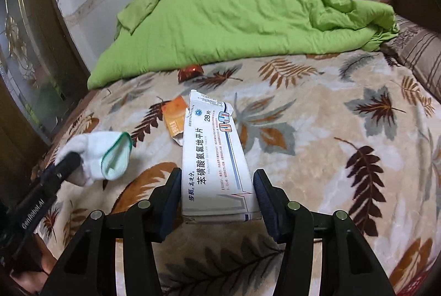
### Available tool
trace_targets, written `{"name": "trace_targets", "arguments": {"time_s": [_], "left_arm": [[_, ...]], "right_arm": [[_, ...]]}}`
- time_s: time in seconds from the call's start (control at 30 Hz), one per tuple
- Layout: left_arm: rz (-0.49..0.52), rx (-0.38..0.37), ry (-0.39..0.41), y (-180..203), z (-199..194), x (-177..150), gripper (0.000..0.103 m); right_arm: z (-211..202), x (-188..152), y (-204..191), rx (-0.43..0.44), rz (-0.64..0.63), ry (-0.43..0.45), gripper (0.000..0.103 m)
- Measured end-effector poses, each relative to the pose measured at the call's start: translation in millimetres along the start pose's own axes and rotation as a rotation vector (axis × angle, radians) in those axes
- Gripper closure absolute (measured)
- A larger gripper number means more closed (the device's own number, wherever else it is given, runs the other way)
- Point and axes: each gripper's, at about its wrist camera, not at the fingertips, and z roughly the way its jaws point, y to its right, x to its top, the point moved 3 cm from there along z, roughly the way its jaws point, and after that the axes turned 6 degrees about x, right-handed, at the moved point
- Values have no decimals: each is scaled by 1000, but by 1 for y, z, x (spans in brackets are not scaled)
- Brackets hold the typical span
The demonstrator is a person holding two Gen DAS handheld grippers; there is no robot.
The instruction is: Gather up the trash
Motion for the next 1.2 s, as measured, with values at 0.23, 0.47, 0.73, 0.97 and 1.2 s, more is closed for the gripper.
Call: {"name": "trace_targets", "arguments": {"time_s": [0.23, 0.47, 0.73, 0.97, 1.2], "left_arm": [[75, 54, 41, 12, -11, -6, 76], [120, 66, 64, 18, -12, -6, 76], [127, 62, 67, 20, -11, -5, 76], [127, 60, 66, 19, -11, -5, 76], [127, 60, 66, 19, -11, -5, 76]], "right_arm": [[-8, -6, -13, -10, -53, 23, 46], [-5, -5, 1, 6, 17, 10, 46], [-6, -5, -4, 10, 1, 16, 46], [-5, -5, -5, 12, 2, 16, 46], [-5, -4, -4, 15, -3, 17, 46]]}}
